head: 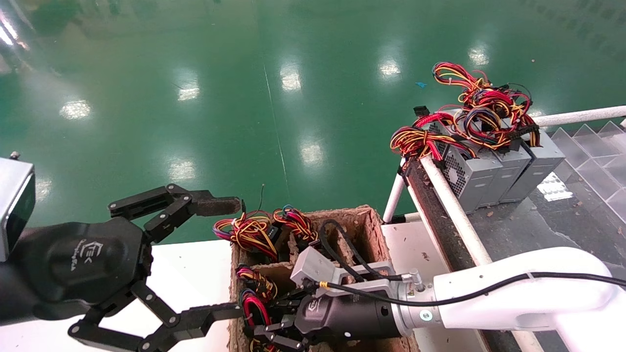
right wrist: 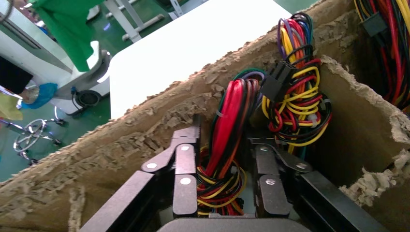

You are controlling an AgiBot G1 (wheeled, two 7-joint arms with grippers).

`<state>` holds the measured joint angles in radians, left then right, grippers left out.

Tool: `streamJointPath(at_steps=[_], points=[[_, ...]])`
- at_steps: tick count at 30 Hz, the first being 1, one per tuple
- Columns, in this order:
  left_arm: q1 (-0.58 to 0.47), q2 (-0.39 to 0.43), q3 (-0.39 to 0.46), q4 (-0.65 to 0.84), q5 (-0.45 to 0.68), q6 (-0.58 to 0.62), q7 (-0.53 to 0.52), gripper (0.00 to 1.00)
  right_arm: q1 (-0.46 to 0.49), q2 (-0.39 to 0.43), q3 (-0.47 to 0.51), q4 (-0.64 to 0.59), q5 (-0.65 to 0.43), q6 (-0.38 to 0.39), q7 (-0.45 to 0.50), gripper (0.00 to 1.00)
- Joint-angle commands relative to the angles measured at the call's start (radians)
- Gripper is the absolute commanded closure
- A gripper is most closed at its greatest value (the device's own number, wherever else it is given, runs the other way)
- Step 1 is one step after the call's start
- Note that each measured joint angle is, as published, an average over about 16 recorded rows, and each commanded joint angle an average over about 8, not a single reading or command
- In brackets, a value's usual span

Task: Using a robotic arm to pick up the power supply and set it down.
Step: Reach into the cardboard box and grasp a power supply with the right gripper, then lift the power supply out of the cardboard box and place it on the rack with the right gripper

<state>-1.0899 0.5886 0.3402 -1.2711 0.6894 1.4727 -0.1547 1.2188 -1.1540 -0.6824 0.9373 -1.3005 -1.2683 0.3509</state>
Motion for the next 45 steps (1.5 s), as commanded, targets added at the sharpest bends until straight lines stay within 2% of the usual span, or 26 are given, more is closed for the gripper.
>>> streamJointPath(at_steps=[1,14,27,37,45], points=[[0.0,0.0,0.0,0.0,0.0,0.0,0.0,0.0,0.001,0.0,0.003,-0.009,0.008,-0.007,-0.004,1.0],[0.0,0.0,0.0,0.0,0.0,0.0,0.0,0.0,-0.002,0.02,0.035,-0.032,0.072,-0.047,-0.036,1.0],[0.0,0.0,0.001,0.0,0.0,0.0,0.0,0.0,-0.006,0.113,0.143,0.054,0.224,-0.068,-0.028,1.0],[0.0,0.0,0.001,0.0,0.0,0.0,0.0,0.0,0.021,0.234,0.27,0.138,0.377,-0.081,-0.01,1.0],[0.0,0.0,0.001,0.0,-0.001,0.0,0.0,0.0,0.06,0.372,0.379,0.189,0.458,-0.078,-0.019,1.0]])
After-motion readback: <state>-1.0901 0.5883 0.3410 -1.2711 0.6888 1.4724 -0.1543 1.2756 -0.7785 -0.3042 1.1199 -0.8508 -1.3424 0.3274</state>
